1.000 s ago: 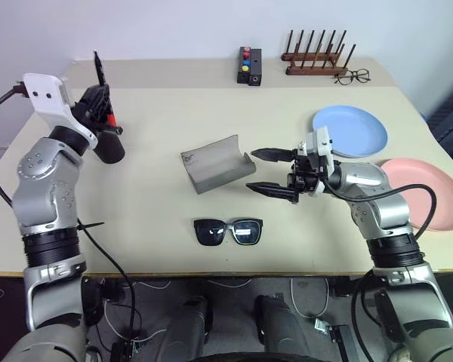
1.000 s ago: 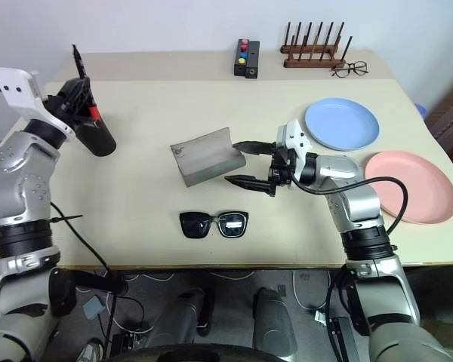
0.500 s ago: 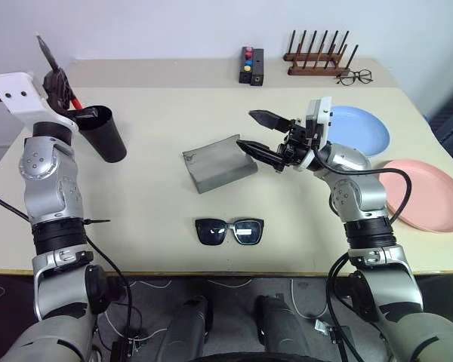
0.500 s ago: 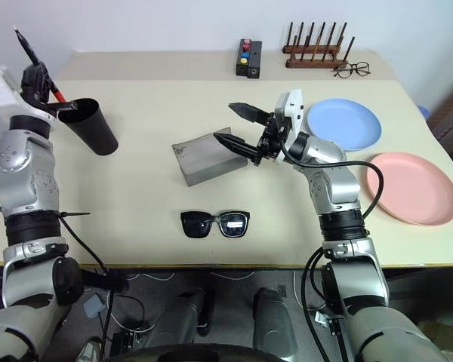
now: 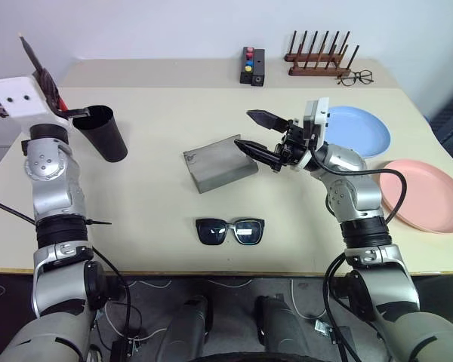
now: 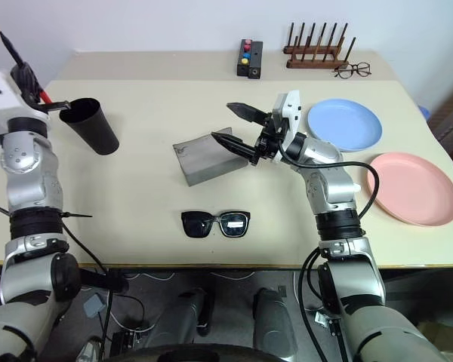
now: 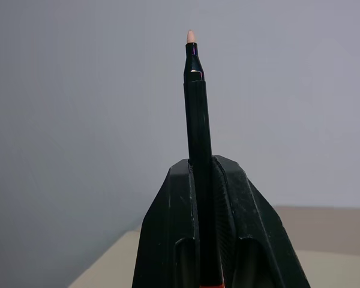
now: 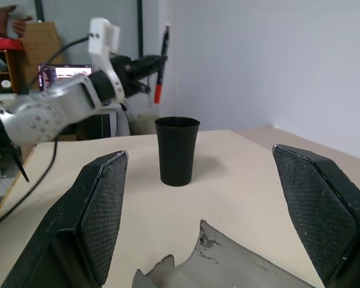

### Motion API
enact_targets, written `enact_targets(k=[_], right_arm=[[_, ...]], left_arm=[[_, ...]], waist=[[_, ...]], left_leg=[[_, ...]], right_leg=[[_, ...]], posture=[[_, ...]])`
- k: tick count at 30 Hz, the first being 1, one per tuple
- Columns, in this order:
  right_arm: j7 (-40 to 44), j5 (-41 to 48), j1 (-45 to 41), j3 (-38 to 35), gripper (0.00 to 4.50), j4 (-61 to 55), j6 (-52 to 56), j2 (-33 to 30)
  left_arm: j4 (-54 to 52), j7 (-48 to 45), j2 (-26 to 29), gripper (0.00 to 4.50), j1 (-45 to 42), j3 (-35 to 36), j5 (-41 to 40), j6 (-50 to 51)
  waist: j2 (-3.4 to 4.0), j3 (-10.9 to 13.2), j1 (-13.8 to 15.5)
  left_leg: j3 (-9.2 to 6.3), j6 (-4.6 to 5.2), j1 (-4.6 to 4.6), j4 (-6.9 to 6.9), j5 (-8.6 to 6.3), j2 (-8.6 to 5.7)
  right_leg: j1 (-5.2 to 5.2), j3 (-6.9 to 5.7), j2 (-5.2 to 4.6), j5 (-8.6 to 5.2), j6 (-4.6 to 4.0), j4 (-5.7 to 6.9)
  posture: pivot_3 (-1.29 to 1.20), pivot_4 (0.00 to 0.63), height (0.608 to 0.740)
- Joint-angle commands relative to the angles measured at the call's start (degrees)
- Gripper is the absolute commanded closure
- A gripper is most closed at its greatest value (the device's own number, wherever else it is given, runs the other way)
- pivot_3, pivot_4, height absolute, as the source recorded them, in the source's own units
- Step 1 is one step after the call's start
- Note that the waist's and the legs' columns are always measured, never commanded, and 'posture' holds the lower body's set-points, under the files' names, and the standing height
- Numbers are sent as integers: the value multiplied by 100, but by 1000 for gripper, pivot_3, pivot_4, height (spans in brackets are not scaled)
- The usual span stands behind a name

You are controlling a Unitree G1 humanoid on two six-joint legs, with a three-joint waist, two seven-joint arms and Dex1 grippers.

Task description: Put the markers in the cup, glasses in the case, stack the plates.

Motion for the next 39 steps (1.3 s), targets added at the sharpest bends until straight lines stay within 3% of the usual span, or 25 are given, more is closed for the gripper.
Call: enact_targets(k=[1, 18, 19, 22, 26, 34, 39], right_arm=[[-12, 40, -115, -94, 562, -185, -90, 27], [-92, 62, 49, -109, 562, -444, 55, -71], [-95, 60, 54, -107, 562, -448, 59, -75], [-102, 57, 69, -105, 562, -466, 75, -82], [-115, 56, 88, -100, 562, -471, 81, -88], [-139, 57, 100, -139, 562, -466, 87, -133], [-65, 22, 565, -186, 562, -926, 391, -661]], left_arm=[[259, 242, 70, 4449, -227, -78, 244, -395], [1855, 427, -115, 4449, -688, -332, 366, -1236], [1854, 318, -149, 3650, -673, -323, 289, -1277], [1831, 289, -188, 2425, -639, -348, 287, -1282], [1663, 115, -255, 397, -558, -260, 86, -1199], [376, -609, -254, 397, -349, -234, -612, -414], [-1461, -2621, -38, 397, 70, -819, -1898, 1765]], waist=[[0, 0, -8], [0, 0, -5], [0, 0, -1], [0, 0, -5], [0, 0, -9], [0, 0, -12], [0, 0, 9]], left_leg=[[0, 0, 0, -1, 0, 0], [0, 0, 0, -1, 0, 0], [0, 1, 0, -1, 0, 0], [0, 0, -1, 0, 0, 0], [0, 0, 0, 0, 0, 0], [-1, 0, -1, -1, 0, 1], [-6, 1, -9, 10, 0, 0]], right_leg=[[-1, 0, 0, 0, 0, 1], [-3, 0, 2, 1, 1, 6], [-3, 0, 2, 1, 1, 6], [-3, 0, 2, 1, 2, 6], [-3, 0, 2, 1, 2, 7], [-3, 0, 2, 1, 2, 8], [1, -1, 1, 1, 2, 6]], posture=[[0, 150, 740], [0, 150, 740], [0, 150, 740], [0, 150, 740], [0, 150, 740], [0, 150, 740], [0, 150, 740]])
